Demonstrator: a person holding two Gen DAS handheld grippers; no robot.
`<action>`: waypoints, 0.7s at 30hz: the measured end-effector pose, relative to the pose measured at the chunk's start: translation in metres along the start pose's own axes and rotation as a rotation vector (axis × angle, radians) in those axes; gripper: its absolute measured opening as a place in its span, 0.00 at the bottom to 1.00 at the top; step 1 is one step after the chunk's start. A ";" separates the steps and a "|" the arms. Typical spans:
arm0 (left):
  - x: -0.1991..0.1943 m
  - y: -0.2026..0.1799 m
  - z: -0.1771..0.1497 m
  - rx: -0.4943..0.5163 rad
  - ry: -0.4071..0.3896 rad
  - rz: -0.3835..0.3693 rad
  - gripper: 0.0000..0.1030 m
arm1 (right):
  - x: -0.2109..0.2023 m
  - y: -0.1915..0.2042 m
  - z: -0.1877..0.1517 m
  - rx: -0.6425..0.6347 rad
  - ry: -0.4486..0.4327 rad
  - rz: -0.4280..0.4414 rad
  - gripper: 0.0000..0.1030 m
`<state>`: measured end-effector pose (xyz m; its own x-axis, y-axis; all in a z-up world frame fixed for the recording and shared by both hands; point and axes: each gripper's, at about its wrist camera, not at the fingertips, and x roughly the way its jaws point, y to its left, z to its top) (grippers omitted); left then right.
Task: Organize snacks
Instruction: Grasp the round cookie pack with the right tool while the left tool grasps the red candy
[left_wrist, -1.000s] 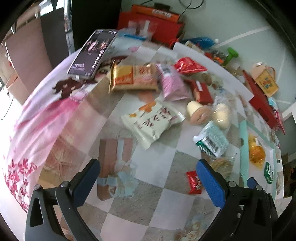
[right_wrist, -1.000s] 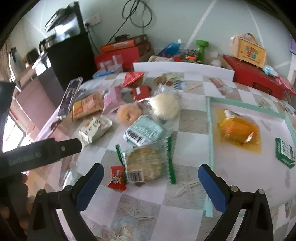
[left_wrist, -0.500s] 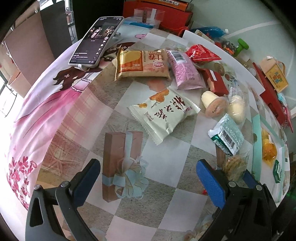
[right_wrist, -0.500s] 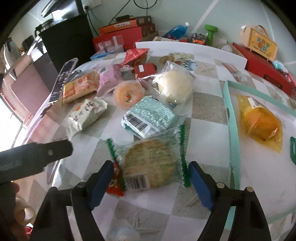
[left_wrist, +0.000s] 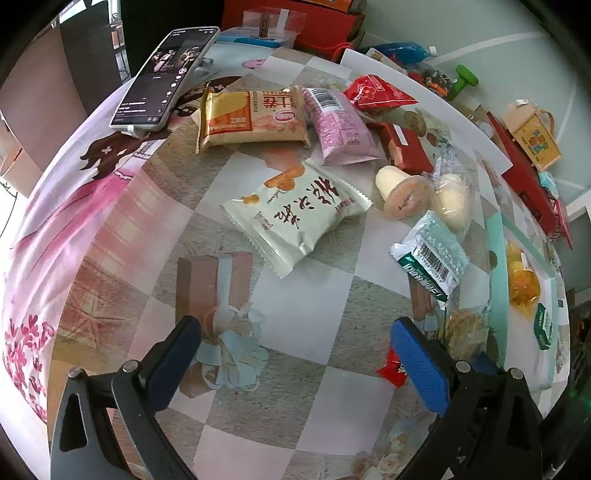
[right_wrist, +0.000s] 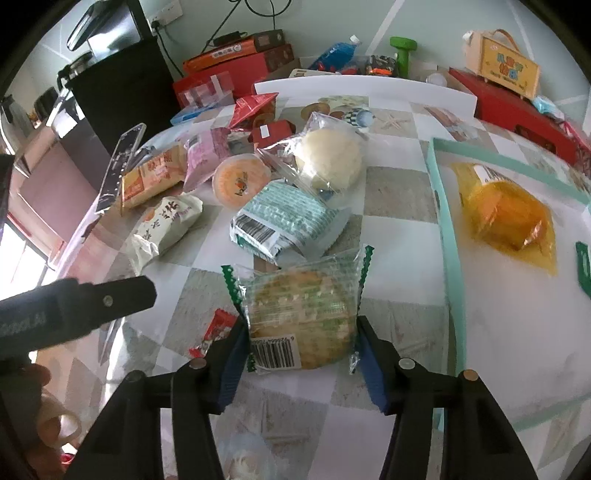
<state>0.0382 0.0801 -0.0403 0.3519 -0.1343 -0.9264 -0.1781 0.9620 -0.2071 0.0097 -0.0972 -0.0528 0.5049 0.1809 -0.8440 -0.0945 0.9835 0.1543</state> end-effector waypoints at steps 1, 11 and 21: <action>-0.001 0.000 -0.001 0.001 0.000 -0.003 0.99 | -0.003 0.000 -0.001 0.003 -0.003 0.001 0.56; 0.003 -0.020 -0.003 0.058 0.022 -0.059 0.78 | -0.064 -0.026 -0.002 0.104 -0.156 0.009 0.56; 0.012 -0.078 -0.020 0.271 0.068 -0.133 0.54 | -0.086 -0.083 -0.002 0.266 -0.194 -0.089 0.56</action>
<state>0.0375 -0.0010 -0.0416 0.2915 -0.2702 -0.9176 0.1200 0.9620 -0.2451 -0.0273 -0.1941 0.0056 0.6577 0.0666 -0.7503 0.1711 0.9568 0.2349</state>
